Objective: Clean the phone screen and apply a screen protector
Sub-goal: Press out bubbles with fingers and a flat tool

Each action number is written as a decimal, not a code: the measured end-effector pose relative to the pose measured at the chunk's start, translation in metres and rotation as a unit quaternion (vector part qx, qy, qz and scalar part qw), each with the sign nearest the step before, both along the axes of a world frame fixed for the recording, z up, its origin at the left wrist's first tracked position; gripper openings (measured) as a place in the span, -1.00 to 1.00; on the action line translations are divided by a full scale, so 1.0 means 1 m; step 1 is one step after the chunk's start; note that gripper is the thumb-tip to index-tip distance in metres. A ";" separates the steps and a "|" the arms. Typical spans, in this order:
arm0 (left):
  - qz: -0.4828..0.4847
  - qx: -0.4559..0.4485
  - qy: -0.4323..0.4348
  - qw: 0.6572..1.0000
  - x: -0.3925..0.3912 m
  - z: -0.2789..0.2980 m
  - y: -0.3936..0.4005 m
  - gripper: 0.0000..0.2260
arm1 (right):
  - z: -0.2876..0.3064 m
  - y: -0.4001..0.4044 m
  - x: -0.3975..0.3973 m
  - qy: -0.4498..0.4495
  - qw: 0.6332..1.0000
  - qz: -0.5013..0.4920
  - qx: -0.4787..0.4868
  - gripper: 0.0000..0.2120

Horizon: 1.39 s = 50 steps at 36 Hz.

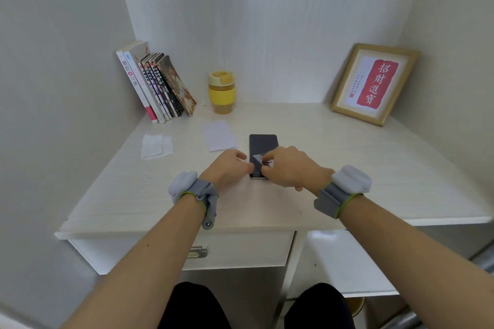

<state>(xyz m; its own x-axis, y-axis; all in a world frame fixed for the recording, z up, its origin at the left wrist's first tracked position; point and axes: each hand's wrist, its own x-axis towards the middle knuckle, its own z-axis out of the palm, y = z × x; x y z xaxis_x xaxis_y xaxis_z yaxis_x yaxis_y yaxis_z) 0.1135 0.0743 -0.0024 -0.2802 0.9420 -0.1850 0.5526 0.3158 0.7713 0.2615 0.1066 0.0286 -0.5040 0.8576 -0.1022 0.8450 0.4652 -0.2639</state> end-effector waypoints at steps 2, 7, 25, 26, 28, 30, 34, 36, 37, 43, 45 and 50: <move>0.010 0.010 0.009 1.000 0.000 -0.002 0.001 -0.58 | -0.002 -0.001 -0.006 -0.007 1.000 0.008 0.007 -0.68; 0.015 0.027 0.029 0.999 0.000 -0.005 0.000 -0.65 | 0.006 0.006 0.002 -0.028 0.999 0.014 -0.023 -0.65; -0.064 0.064 0.169 0.981 0.002 -0.009 0.003 -0.69 | 0.036 0.045 0.067 -0.085 0.987 0.081 -0.108 -0.60; -0.065 0.063 0.167 0.982 0.002 -0.008 0.003 -0.70 | 0.037 0.046 0.069 -0.086 0.987 0.081 -0.106 -0.59; -0.069 0.060 0.166 0.982 0.002 -0.007 0.002 -0.72 | 0.038 0.045 0.072 -0.085 0.987 0.080 -0.112 -0.59; -0.071 0.060 0.170 0.981 0.002 -0.006 0.003 -0.73 | 0.036 0.043 0.072 -0.074 0.987 0.079 -0.114 -0.60; -0.072 0.057 0.174 0.981 0.003 -0.005 0.004 -0.75 | 0.026 0.038 0.065 -0.052 0.991 0.080 -0.098 -0.61; -0.071 0.056 0.174 0.981 0.003 -0.005 0.004 -0.76 | 0.020 0.036 0.060 -0.048 0.991 0.078 -0.095 -0.58; -0.071 0.057 0.175 0.980 0.003 -0.005 0.004 -0.76 | 0.017 0.036 0.057 -0.048 0.992 0.075 -0.093 -0.56; -0.069 0.054 0.197 0.976 0.007 -0.005 0.002 -0.74 | 0.018 0.025 0.051 -0.039 0.994 0.069 -0.074 -0.60; -0.072 0.052 0.201 0.976 0.008 -0.005 0.001 -0.74 | 0.021 0.026 0.056 -0.038 0.994 0.060 -0.081 -0.62; -0.075 0.055 0.203 0.975 0.008 -0.007 0.001 -0.74 | 0.031 0.025 0.071 -0.034 0.993 0.028 -0.109 -0.65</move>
<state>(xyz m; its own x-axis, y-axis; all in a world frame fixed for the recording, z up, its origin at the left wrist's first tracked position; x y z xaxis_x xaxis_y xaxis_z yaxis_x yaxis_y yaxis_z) 0.1216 0.0748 -0.0091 -0.1674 0.9857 0.0168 0.8529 0.1362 0.5041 0.3323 0.1320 0.0593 -0.5353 0.7828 -0.3175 0.8391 0.4496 -0.3062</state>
